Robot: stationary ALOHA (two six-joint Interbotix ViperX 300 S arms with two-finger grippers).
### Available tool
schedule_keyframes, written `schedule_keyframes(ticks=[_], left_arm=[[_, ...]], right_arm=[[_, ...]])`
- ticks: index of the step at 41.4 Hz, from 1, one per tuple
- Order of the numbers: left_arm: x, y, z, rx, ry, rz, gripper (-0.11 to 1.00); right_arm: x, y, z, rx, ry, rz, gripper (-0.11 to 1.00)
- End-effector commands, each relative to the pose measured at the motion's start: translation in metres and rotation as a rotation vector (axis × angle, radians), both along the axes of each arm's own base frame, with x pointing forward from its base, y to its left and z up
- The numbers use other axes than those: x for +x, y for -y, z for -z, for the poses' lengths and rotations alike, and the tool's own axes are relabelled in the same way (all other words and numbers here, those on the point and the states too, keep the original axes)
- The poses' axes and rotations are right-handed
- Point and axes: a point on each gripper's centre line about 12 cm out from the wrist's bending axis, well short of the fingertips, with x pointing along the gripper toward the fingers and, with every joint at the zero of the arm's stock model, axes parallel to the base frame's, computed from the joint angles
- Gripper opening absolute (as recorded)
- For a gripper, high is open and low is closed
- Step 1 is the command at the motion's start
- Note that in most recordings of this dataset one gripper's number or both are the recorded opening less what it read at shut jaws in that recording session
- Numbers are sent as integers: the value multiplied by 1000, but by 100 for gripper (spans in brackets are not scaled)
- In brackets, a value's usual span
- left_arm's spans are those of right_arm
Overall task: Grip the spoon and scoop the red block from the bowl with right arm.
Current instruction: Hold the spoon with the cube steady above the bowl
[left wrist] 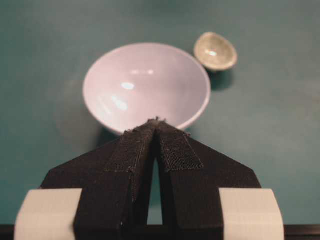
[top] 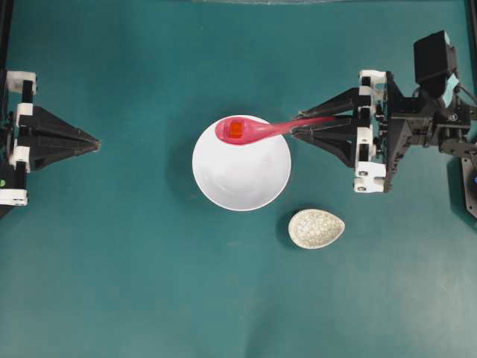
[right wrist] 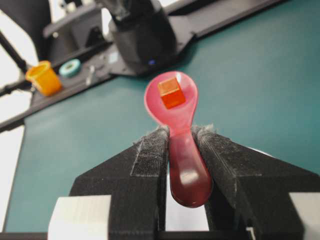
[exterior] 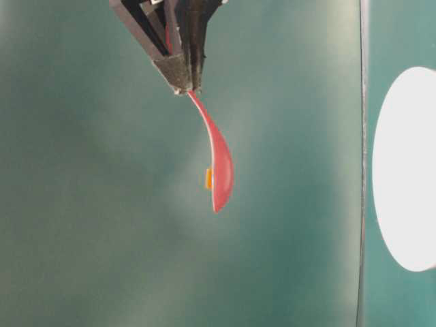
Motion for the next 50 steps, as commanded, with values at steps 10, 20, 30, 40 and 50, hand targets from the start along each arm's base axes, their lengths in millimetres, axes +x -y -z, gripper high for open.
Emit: schedule_keyframes(ticks=[10,20,30,40,50], left_arm=[[2,0,-5,2,17,-1,0],[2,0,-6,3,18,-1,0],[2,0,-6,3,18,-1,0],[2,0,-5,2,17,-1,0],[2,0,-6,2,18,-1,0]], right_arm=[[0,-1,-7,1,13,-6,24],[0,-1,-7,-8,12,-7,24],[0,-2,-6,-15,10,-10,24],[0,-2,-7,-16,11,-11,24],[0,-2,-8,-16,13,-11,24]])
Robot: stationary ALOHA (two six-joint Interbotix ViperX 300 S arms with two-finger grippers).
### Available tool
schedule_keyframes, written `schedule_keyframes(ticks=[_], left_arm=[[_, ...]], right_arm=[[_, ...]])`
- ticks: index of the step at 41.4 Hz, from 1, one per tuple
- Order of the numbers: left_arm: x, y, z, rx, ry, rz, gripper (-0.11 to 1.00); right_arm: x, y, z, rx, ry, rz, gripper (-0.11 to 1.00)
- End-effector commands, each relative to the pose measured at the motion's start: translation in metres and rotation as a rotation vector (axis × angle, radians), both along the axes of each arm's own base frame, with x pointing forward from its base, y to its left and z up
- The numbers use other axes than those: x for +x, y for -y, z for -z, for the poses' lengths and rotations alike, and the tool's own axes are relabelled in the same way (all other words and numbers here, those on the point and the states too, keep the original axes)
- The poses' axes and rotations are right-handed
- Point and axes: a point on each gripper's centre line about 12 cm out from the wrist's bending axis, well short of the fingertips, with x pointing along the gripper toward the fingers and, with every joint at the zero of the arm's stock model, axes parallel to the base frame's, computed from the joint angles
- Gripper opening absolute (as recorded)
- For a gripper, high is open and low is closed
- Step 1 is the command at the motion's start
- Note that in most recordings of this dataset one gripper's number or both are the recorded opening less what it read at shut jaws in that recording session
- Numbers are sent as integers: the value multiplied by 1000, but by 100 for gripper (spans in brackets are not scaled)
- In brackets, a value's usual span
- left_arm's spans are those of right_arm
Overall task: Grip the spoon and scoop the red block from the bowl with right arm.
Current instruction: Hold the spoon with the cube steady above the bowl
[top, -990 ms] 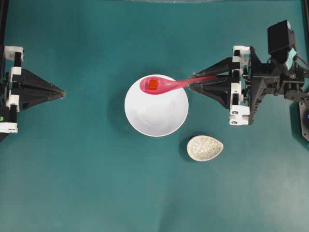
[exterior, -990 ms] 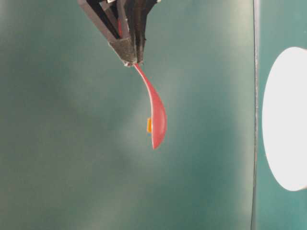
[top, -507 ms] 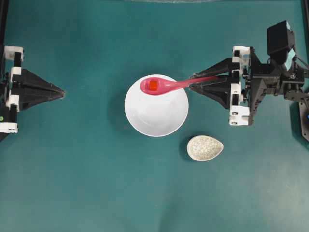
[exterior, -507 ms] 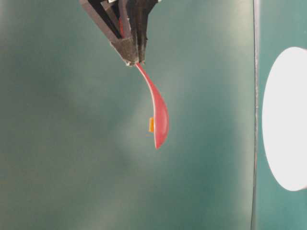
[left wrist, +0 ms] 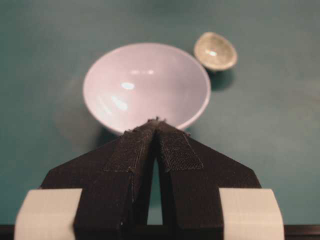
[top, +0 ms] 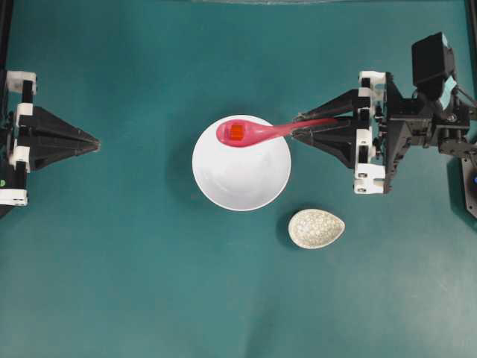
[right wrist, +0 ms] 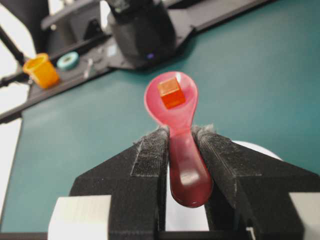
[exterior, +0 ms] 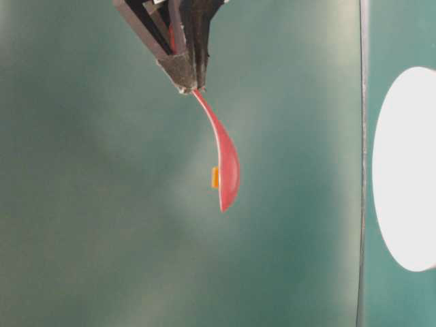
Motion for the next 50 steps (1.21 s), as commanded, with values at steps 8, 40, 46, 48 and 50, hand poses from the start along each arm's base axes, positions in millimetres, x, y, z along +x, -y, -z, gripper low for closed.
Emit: schedule_keyframes(ticks=[8,40,46,48,50], left_arm=[[3,0,-5,2,17,-1,0],[3,0,-5,0,17,-2,0],[3,0,-5,-1,15,-2,0],[3,0,-5,-3,17,-2,0],[3,0,-5,-1,17,-2,0]], right_arm=[[0,-1,-9,-4,30,-3,24],[1,-1,-9,0,31,-2,22],[1,-1,-9,0,31,-2,22],[1,-1,-10,0,32,-2,22],[1,-1,-9,-1,29,-2,22]])
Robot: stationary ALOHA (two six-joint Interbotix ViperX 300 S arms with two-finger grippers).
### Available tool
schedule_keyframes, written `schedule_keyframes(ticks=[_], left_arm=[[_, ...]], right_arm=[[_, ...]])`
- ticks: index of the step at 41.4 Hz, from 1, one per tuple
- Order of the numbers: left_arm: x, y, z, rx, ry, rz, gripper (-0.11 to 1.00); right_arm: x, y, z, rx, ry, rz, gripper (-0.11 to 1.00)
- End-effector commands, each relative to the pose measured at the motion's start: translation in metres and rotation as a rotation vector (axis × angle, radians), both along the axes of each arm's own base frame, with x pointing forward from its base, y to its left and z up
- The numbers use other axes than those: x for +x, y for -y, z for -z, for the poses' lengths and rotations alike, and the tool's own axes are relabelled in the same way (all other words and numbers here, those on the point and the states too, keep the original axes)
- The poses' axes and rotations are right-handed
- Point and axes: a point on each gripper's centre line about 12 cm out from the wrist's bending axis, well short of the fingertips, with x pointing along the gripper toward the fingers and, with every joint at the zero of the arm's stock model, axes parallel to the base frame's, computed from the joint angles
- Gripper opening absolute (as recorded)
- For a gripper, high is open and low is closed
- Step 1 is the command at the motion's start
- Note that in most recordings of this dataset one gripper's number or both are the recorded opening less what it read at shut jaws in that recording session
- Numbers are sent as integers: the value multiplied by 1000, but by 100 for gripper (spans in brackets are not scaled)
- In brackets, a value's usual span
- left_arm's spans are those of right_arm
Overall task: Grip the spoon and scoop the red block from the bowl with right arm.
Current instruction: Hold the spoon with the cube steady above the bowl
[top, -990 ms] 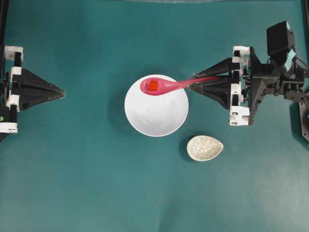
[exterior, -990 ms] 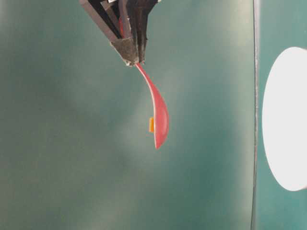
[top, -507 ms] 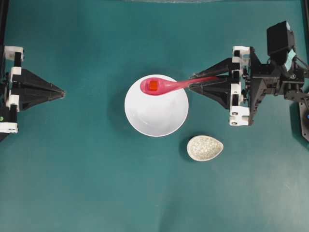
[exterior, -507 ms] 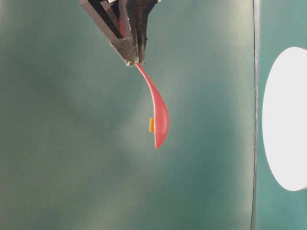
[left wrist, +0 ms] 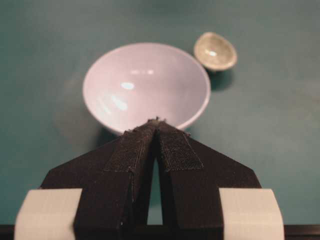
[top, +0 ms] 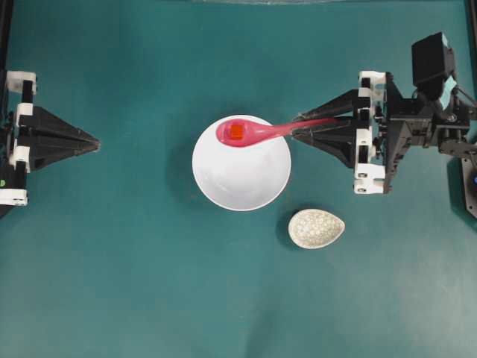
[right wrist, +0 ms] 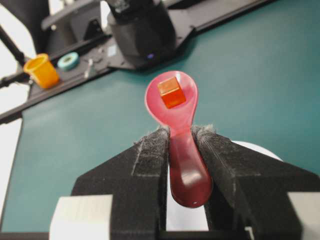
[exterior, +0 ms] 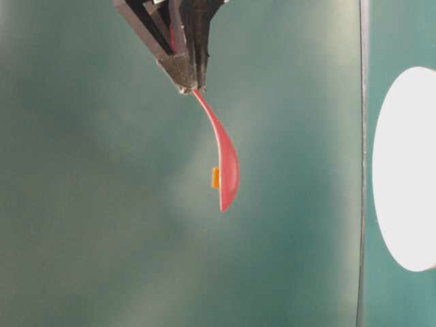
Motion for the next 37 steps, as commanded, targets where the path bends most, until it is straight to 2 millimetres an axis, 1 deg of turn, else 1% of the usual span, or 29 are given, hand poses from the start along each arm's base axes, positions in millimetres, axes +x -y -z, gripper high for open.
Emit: schedule_keyframes(ticks=[1,37], left_arm=[[2,0,-6,2,18,-1,0],[2,0,-6,2,18,-1,0]], right_arm=[[1,0,-8,2,28,0,22],[0,0,-7,6,17,1,22]])
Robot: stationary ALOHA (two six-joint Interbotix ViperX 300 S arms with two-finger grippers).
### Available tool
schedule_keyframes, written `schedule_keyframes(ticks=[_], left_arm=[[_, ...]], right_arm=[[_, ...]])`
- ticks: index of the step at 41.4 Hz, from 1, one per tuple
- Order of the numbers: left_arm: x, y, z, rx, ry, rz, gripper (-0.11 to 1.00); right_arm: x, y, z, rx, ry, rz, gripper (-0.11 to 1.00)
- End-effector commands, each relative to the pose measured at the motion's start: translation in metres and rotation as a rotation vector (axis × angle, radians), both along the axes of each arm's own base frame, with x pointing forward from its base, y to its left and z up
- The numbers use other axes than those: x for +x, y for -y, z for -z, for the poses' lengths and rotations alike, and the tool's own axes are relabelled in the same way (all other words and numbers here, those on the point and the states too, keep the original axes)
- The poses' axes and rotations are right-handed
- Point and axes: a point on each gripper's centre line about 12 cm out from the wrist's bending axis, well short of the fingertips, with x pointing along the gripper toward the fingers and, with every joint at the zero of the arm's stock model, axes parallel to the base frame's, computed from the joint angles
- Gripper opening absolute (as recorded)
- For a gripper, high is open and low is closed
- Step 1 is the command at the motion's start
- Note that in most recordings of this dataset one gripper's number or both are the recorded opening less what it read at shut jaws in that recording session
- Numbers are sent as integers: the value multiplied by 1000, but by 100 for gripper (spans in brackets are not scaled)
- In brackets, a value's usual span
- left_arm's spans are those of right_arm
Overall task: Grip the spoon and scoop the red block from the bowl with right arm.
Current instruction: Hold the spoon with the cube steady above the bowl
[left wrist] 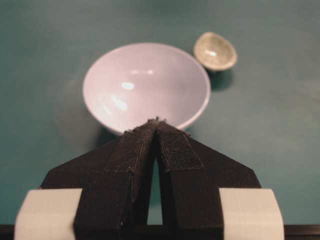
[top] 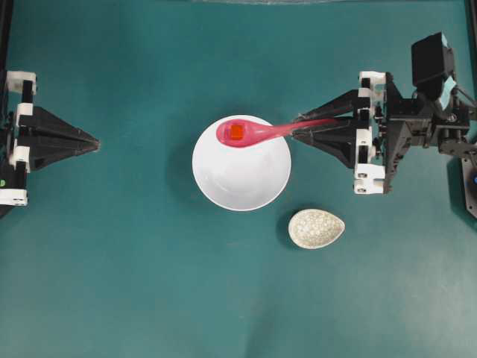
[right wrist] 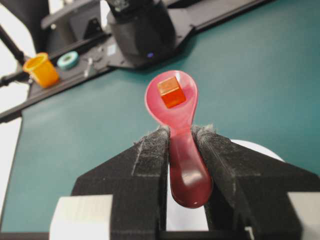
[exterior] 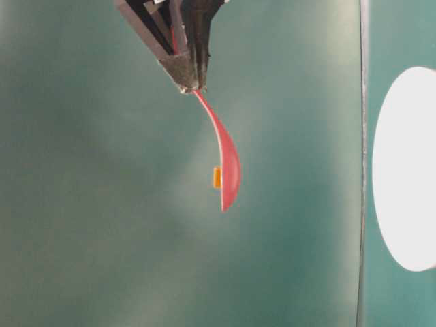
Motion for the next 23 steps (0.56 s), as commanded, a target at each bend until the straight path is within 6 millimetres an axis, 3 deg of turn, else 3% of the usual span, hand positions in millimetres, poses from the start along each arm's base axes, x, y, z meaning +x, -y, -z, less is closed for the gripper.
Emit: schedule_keyframes(ticks=[1,23], left_arm=[[2,0,-5,2,17,-1,0],[3,0,-9,1,51,-1,0]], right_arm=[[0,0,-9,2,26,1,22],[0,3,-9,0,23,10,22]])
